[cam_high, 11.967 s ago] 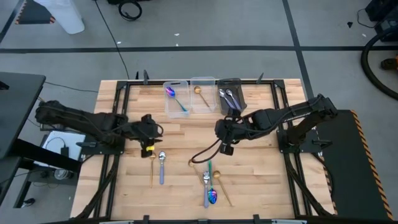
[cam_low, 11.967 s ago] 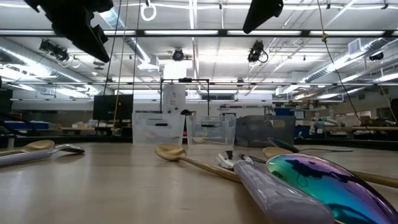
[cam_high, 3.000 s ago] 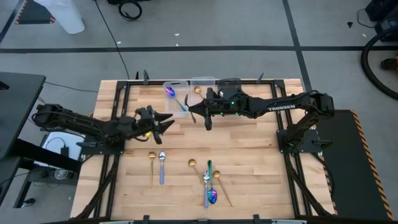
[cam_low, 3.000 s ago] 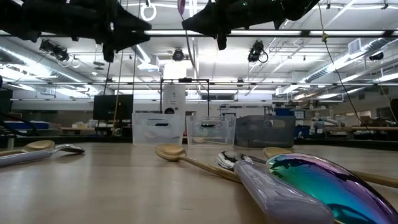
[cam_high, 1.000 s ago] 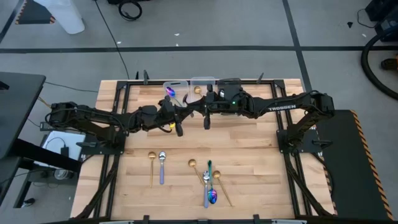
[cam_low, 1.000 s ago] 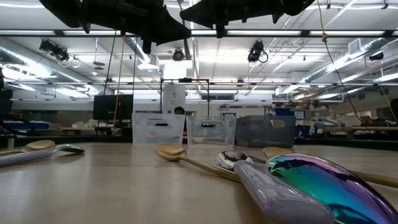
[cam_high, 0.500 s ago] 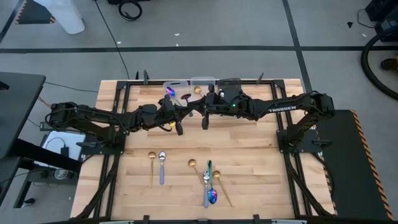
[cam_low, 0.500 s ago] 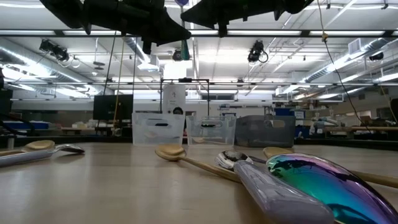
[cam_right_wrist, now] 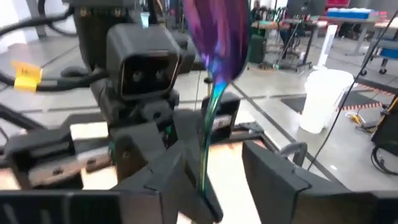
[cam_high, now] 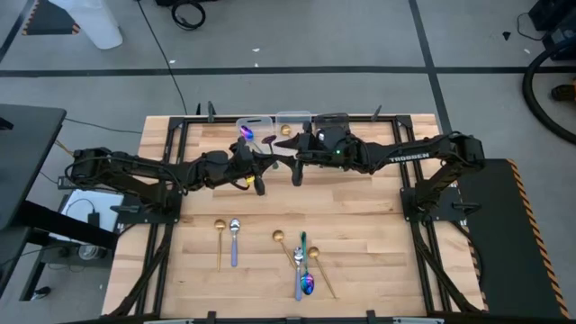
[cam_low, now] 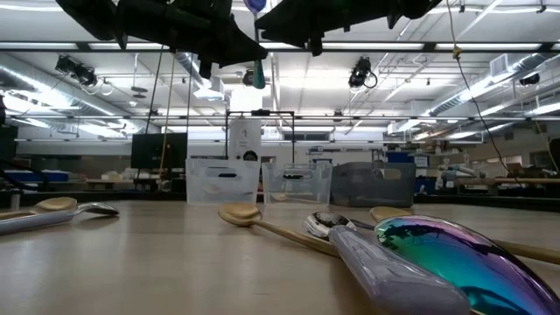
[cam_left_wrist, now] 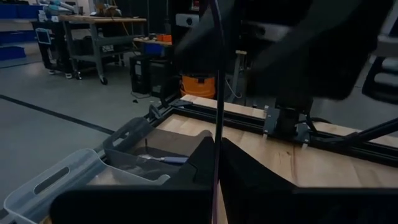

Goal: Sort silverware by color (type)
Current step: Put the blue spoon into the left transparent bin

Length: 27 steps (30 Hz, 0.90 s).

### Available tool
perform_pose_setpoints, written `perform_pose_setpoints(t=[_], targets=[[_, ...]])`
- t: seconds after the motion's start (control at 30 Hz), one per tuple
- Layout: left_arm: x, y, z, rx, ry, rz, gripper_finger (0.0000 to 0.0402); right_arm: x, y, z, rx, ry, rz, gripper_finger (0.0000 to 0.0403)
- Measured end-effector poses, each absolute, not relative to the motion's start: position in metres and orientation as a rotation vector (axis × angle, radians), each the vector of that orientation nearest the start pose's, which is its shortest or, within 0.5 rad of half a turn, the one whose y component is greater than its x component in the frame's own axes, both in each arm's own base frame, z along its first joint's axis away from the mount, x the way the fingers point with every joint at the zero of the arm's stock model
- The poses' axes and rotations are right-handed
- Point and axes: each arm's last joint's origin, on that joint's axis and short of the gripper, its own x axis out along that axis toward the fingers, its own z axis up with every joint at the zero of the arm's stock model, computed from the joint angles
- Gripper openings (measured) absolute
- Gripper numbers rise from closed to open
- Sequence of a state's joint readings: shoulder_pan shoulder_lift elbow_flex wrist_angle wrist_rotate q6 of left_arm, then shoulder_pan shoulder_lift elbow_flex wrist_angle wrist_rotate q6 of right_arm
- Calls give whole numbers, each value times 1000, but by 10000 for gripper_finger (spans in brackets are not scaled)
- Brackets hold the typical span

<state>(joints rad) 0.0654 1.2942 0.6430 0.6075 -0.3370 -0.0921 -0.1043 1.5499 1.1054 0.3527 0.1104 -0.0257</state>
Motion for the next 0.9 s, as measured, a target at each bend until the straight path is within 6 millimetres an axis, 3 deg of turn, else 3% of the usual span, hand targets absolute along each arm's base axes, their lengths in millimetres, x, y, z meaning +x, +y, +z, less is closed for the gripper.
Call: perform_pose_setpoints(t=[0.23, 0.5, 0.9], targets=[[269, 29, 257, -78, 24, 408, 15, 339, -37, 323, -16, 116, -208, 211], [263, 34, 264, -68, 8, 403, 15, 315, -25, 340, 22, 155, -187, 208], [261, 61, 268, -119, 21, 377, 15, 312, 7, 327, 40, 292, -200, 203]])
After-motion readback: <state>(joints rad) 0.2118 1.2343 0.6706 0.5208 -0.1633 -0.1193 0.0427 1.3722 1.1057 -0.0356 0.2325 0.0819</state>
